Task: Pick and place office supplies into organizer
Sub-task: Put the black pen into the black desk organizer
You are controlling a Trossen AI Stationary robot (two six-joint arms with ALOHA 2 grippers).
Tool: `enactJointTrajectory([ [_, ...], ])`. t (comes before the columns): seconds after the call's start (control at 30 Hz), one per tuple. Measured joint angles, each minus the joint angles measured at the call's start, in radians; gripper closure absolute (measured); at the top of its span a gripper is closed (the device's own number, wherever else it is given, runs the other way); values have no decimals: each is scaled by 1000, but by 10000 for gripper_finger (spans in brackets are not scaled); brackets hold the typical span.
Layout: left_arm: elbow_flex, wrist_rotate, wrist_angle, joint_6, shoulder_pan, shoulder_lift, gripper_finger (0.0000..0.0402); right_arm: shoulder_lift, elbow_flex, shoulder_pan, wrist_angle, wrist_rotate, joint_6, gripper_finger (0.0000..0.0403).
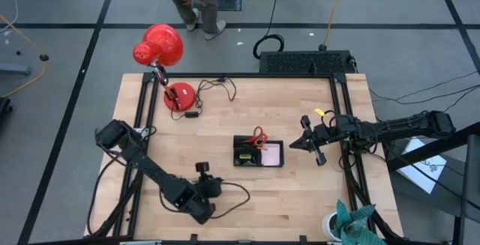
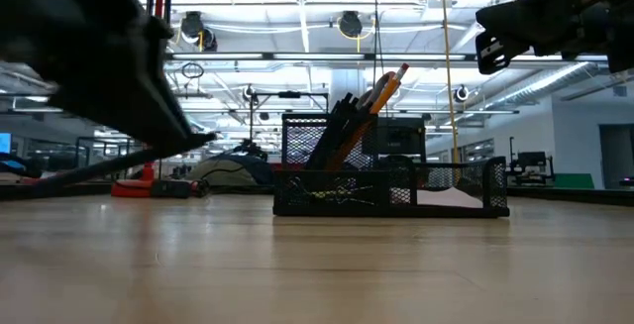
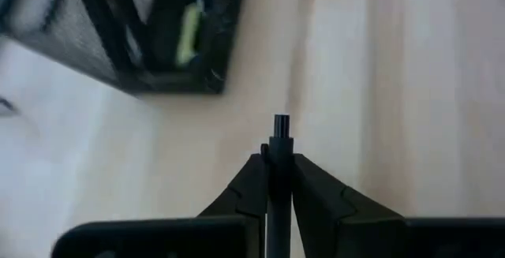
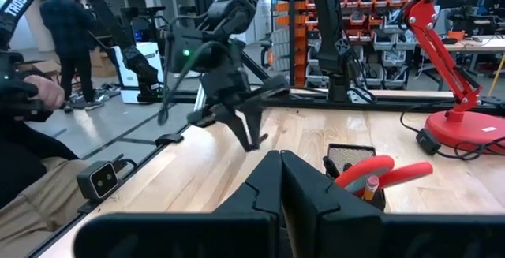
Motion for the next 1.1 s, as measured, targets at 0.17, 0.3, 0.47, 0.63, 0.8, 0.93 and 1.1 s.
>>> enactJointTrajectory([
  [0.17, -3, -134, 82, 207, 69, -14, 356, 5, 0, 0, 4, 0, 0, 403],
  [0.3, -2, -164, 180, 390, 145, -83, 355, 5, 0, 0, 4, 0, 7, 403],
  [0.47, -36, -81, 530, 726, 218, -223, 364, 5, 0, 3, 8, 0, 8, 403],
  [0.63, -248, 325, 1086, 957, 299, -356, 362, 5, 0, 5, 8, -4, 3, 403],
  [0.8, -438, 519, 1443, 925, 407, -393, 361, 8, 0, 5, 3, -4, 1, 403],
  [0.93, -459, 590, 1455, 867, 490, -362, 360, 13, 0, 5, 12, -3, -2, 403],
  [1.1, -439, 664, 1470, 833, 551, -334, 360, 13, 0, 4, 19, 0, -4, 403],
])
